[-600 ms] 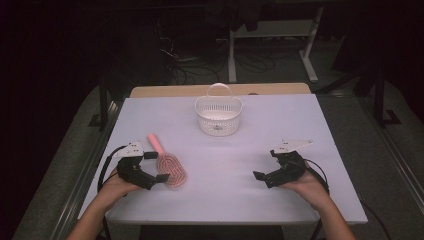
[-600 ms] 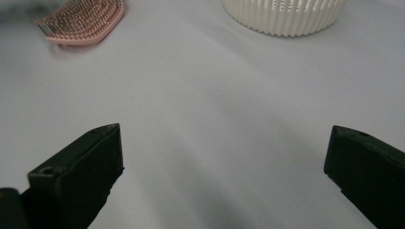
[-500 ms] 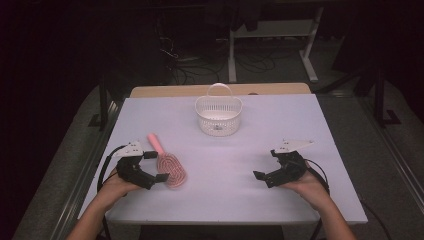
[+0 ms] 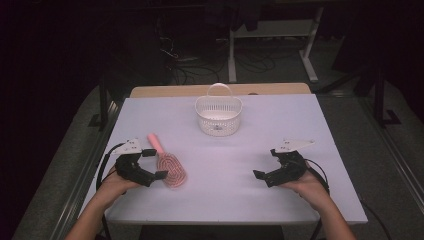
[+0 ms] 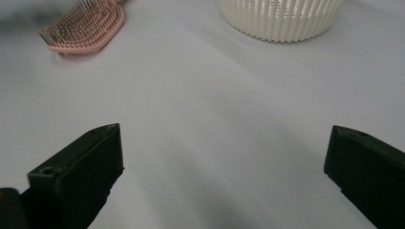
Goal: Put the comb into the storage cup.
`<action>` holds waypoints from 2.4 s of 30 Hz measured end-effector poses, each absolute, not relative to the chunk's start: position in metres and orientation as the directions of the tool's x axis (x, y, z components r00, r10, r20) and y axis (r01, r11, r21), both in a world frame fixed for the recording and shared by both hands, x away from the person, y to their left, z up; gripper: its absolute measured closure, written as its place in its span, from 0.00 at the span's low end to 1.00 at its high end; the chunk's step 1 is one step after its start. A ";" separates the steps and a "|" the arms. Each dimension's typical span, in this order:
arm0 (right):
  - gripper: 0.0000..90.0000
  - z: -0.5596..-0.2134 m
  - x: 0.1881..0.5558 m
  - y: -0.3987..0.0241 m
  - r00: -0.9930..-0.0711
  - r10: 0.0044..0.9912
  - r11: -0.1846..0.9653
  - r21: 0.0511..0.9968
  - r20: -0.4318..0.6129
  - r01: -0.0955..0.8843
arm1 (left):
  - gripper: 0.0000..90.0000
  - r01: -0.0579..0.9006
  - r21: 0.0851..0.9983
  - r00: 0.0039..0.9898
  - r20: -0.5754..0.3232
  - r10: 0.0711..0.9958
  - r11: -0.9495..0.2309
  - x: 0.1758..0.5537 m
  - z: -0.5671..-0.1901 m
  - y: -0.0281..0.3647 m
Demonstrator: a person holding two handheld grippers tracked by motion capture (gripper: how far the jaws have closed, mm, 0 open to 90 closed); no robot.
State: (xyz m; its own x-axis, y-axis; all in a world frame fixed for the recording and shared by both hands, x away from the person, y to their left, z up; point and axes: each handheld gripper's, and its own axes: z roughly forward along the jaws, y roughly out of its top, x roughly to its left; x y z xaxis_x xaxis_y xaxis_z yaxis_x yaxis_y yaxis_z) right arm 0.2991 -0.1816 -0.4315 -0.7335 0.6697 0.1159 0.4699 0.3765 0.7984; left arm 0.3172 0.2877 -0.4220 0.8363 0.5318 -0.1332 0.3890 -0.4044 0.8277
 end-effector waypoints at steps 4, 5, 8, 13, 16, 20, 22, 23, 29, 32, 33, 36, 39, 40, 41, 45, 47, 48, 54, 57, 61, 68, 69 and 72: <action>0.00 -0.431 0.297 -0.182 -0.732 0.672 0.378 0.798 0.112 0.469 | 0.00 0.385 0.827 0.839 -0.128 0.529 -0.409 0.321 -0.420 0.288; 0.00 -0.431 0.297 -0.183 -0.732 0.672 0.378 0.799 0.110 0.467 | 0.00 0.386 0.830 0.837 -0.132 0.530 -0.403 0.321 -0.420 0.287; 0.00 -0.430 0.297 -0.183 -0.733 0.672 0.376 0.801 0.110 0.465 | 0.00 0.383 0.829 0.839 -0.128 0.529 -0.408 0.323 -0.419 0.286; 0.00 -0.430 0.297 -0.182 -0.736 0.668 0.377 0.803 0.111 0.462 | 0.00 0.383 0.829 0.838 -0.125 0.532 -0.408 0.324 -0.418 0.285; 0.00 -0.430 0.296 -0.181 -0.737 0.666 0.376 0.804 0.110 0.461 | 0.00 0.385 0.823 0.837 -0.120 0.534 -0.418 0.326 -0.417 0.284; 0.00 -0.430 0.296 -0.182 -0.736 0.668 0.375 0.805 0.109 0.460 | 0.00 0.387 0.824 0.834 -0.122 0.538 -0.414 0.329 -0.416 0.283; 0.00 -0.430 0.296 -0.182 -0.734 0.669 0.372 0.805 0.112 0.462 | 0.01 0.386 0.822 0.835 -0.119 0.537 -0.418 0.331 -0.415 0.283; 0.00 -0.430 0.296 -0.182 -0.736 0.669 0.374 0.805 0.110 0.461 | 0.02 0.386 0.823 0.835 -0.119 0.537 -0.417 0.331 -0.415 0.283; 0.00 -0.431 0.297 -0.182 -0.735 0.669 0.374 0.803 0.113 0.464 | 0.02 0.386 0.823 0.833 -0.116 0.541 -0.418 0.335 -0.413 0.281; 0.00 -0.431 0.298 -0.181 -0.737 0.666 0.375 0.803 0.113 0.463 | 0.05 0.387 0.825 0.829 -0.116 0.547 -0.412 0.337 -0.412 0.281; 0.00 -0.431 0.298 -0.181 -0.737 0.666 0.374 0.803 0.115 0.463 | 0.06 0.387 0.826 0.827 -0.115 0.550 -0.410 0.338 -0.412 0.281; 0.00 -0.431 0.298 -0.181 -0.737 0.665 0.374 0.803 0.116 0.463 | 0.08 0.394 0.826 0.818 -0.116 0.563 -0.403 0.340 -0.411 0.282; 0.00 -0.430 0.298 -0.181 -0.737 0.665 0.372 0.804 0.117 0.464 | 0.09 0.396 0.826 0.815 -0.115 0.568 -0.401 0.342 -0.410 0.281; 0.00 -0.430 0.298 -0.181 -0.737 0.665 0.370 0.805 0.118 0.463 | 0.11 0.392 0.829 0.817 -0.114 0.565 -0.399 0.343 -0.410 0.282; 0.00 -0.430 0.298 -0.181 -0.736 0.666 0.368 0.806 0.120 0.464 | 0.14 0.393 0.830 0.815 -0.116 0.567 -0.396 0.344 -0.410 0.281; 0.00 -0.430 0.298 -0.181 -0.736 0.666 0.367 0.807 0.119 0.463 | 0.16 0.400 0.831 0.807 -0.120 0.578 -0.385 0.348 -0.410 0.282; 0.00 -0.429 0.299 -0.181 -0.737 0.666 0.366 0.808 0.119 0.461 | 0.16 0.402 0.831 0.803 -0.119 0.584 -0.384 0.350 -0.409 0.282; 0.00 -0.429 0.299 -0.182 -0.737 0.665 0.365 0.809 0.120 0.462 | 0.17 0.402 0.832 0.800 -0.117 0.588 -0.382 0.351 -0.408 0.282; 0.00 -0.429 0.299 -0.182 -0.735 0.666 0.363 0.808 0.123 0.464 | 0.25 0.395 0.837 0.790 -0.101 0.604 -0.378 0.360 -0.404 0.282; 0.00 -0.429 0.299 -0.183 -0.732 0.669 0.358 0.808 0.128 0.468 | 0.31 0.398 0.839 0.782 -0.099 0.615 -0.371 0.364 -0.403 0.284; 0.00 -0.429 0.300 -0.182 -0.738 0.663 0.362 0.808 0.126 0.464 | 0.37 0.399 0.837 0.777 -0.091 0.622 -0.376 0.369 -0.402 0.285; 0.00 -0.430 0.300 -0.182 -0.736 0.665 0.361 0.806 0.129 0.468 | 0.52 0.407 0.829 0.770 -0.086 0.632 -0.383 0.377 -0.401 0.288; 0.00 -0.430 0.300 -0.182 -0.735 0.665 0.360 0.807 0.130 0.468 | 0.55 0.409 0.829 0.767 -0.087 0.636 -0.380 0.378 -0.401 0.288; 0.00 -0.430 0.300 -0.182 -0.737 0.663 0.362 0.807 0.129 0.467 | 0.61 0.417 0.823 0.763 -0.085 0.641 -0.387 0.381 -0.402 0.289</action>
State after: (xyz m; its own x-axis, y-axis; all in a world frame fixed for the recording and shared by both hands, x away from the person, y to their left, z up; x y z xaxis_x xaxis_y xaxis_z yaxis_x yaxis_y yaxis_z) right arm 0.2998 -0.1819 -0.4295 -0.7373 0.6631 0.1288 0.4666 0.3621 0.8070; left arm 0.3815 0.2886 -0.4016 0.7629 0.6408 -0.0854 0.4168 -0.3866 0.8227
